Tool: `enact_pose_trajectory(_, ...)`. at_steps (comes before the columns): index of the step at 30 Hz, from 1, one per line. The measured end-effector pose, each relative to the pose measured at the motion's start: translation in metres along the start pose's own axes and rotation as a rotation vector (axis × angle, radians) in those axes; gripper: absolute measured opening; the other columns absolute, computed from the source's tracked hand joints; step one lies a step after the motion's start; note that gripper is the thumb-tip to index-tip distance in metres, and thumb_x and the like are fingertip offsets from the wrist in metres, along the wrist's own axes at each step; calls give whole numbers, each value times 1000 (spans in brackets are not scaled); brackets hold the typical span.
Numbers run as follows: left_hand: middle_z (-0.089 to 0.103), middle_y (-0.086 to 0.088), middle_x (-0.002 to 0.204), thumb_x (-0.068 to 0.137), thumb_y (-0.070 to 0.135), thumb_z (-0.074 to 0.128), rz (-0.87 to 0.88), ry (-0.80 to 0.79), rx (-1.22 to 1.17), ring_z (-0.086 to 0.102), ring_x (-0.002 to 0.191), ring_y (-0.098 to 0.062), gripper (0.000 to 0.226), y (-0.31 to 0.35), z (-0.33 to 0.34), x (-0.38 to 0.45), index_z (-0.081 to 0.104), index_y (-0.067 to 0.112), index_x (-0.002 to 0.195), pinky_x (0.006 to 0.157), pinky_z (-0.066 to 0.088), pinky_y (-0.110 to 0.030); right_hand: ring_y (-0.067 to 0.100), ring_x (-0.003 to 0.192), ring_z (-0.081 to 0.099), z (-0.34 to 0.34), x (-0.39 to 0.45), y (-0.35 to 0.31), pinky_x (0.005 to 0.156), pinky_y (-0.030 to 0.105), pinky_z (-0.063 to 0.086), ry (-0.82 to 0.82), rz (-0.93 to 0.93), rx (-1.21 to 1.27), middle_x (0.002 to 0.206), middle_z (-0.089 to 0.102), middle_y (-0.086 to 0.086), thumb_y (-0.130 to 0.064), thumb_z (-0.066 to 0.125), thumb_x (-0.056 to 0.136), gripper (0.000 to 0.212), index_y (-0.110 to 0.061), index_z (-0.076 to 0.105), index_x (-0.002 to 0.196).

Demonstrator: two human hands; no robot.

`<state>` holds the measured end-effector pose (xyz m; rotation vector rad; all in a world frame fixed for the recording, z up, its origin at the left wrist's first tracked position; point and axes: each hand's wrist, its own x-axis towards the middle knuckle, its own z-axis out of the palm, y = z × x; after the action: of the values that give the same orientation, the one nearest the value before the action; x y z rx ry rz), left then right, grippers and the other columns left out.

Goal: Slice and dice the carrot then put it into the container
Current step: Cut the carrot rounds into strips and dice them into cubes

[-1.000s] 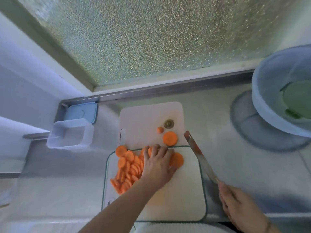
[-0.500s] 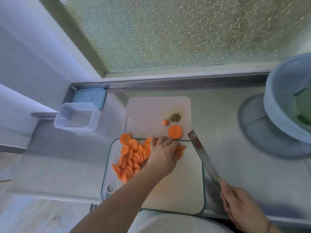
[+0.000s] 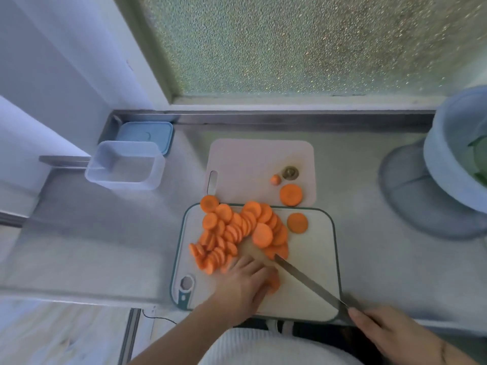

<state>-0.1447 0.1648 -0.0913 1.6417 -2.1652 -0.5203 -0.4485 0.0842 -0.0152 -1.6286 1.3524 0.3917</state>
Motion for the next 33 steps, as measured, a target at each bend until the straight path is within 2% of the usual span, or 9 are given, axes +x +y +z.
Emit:
enact_pose_trajectory(6,64,5,120,92,36,59,19,213,158,56,107,-27,33,-1,14,-18,59,26,124,90,39,-42,2,58,54,-8,8,-5,66,19,45,-23,27,-206,62,61,0,-87,22,67,83,-10,55,65)
enact_pose_trajectory(8,62,2,129,90,37,62,-14,278,181,52,115,-31,39,-5,13,-27,57,27,127,96,38,-47,4,49,41,-12,11,-16,58,20,38,-37,15,-182,52,45,-1,-75,33,77,64,-15,43,56)
enact_pose_trajectory(11,51,-3,139,90,37,62,-94,396,244,46,121,-36,36,-19,7,-46,58,28,124,99,36,-56,4,47,39,-15,17,-31,56,22,37,-90,-18,-165,47,41,-4,-81,29,70,63,-24,46,50)
enact_pose_trajectory(14,40,-6,151,91,49,58,-208,349,279,39,131,-41,48,-37,0,-61,53,32,136,105,31,-61,6,46,37,-13,29,-33,54,22,35,-56,-50,-178,47,40,-4,-90,24,66,72,-23,43,53)
enact_pose_trajectory(18,9,-8,167,93,65,45,-274,200,320,9,151,-38,71,-52,-4,-57,27,37,156,117,9,-60,6,43,33,-17,38,-43,53,23,31,-45,-56,-149,45,37,-4,-73,33,76,59,-20,39,52)
enact_pose_trajectory(21,7,-8,168,95,60,42,-298,193,309,12,151,-37,67,-58,-6,-47,30,33,155,116,10,-58,7,42,32,-15,43,-43,56,27,32,-33,-63,-130,43,36,-6,-63,37,90,57,-19,37,53)
enact_pose_trajectory(24,15,-9,167,98,55,39,-306,193,317,18,150,-39,63,-61,-9,-37,33,30,155,115,12,-59,11,44,35,-12,42,-46,54,26,33,-27,-65,-87,45,38,-6,-85,29,75,70,-20,39,52)
enact_pose_trajectory(27,24,-10,163,96,52,44,-250,237,356,21,149,-40,62,-58,-11,-36,37,26,152,116,13,-64,8,46,36,-5,37,-45,55,23,35,-20,-74,-93,48,39,-4,-85,28,73,70,-19,41,55)
enact_pose_trajectory(33,49,-4,134,93,44,62,117,220,167,50,110,-32,36,-9,12,-37,55,23,120,93,43,-45,5,46,40,25,12,-42,54,19,36,79,-50,-69,51,41,-3,-67,28,79,55,-18,41,59)
